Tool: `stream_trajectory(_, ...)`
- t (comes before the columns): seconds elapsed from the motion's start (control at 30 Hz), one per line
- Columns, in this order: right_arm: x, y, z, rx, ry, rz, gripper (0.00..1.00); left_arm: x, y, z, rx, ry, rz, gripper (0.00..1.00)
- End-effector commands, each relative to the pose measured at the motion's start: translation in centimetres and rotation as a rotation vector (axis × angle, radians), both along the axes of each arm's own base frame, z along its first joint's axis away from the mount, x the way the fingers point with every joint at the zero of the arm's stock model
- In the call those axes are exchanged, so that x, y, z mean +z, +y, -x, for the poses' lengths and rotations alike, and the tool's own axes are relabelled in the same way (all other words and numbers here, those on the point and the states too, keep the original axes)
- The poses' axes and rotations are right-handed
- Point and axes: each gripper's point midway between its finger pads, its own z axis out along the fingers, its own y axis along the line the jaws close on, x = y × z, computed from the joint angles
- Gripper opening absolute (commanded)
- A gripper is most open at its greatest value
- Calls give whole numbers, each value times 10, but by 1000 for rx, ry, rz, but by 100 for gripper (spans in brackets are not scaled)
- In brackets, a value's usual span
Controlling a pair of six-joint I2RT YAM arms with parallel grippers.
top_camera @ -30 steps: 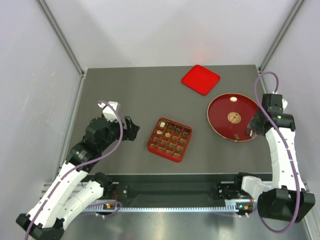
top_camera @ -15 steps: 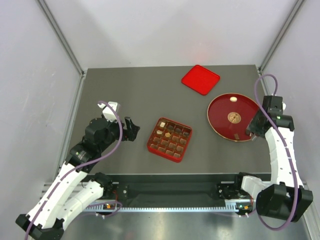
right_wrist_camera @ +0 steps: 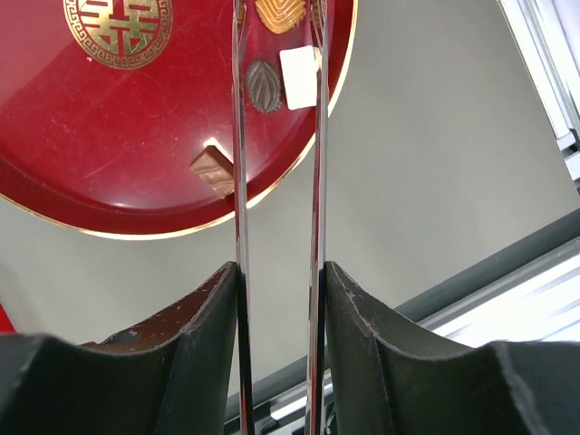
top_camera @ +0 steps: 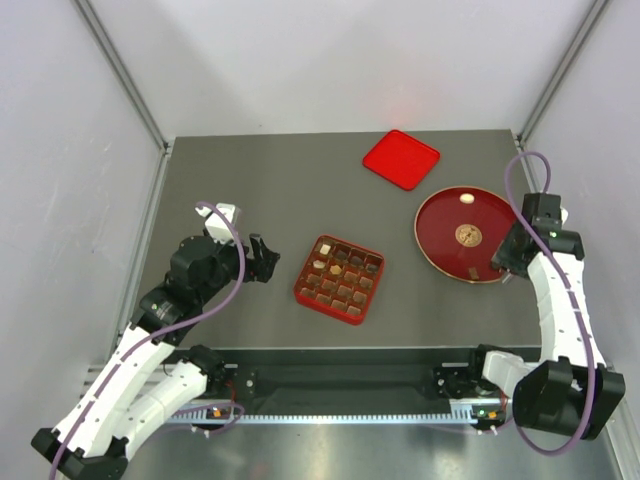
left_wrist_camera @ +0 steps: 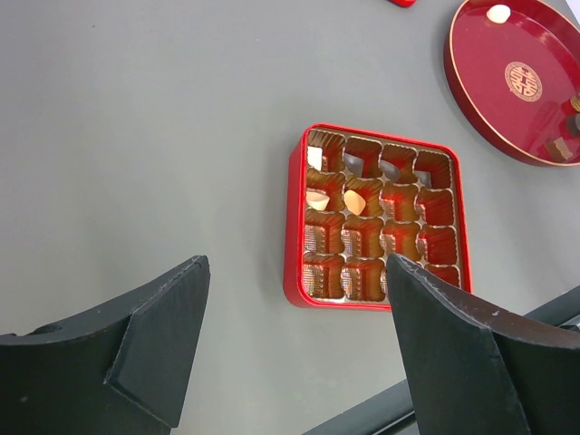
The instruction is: Pack the chocolate
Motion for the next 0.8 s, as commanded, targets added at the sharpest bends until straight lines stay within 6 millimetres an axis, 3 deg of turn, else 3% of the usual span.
stream_trajectory(0.0,2,-10,-10,-17,-34,28,41,4,-1,-2,1,-19,8,84)
stream_trajectory(0.77,-8,-8,-19,4,-2,6,41,4,1,-3,13,-21,2,84)
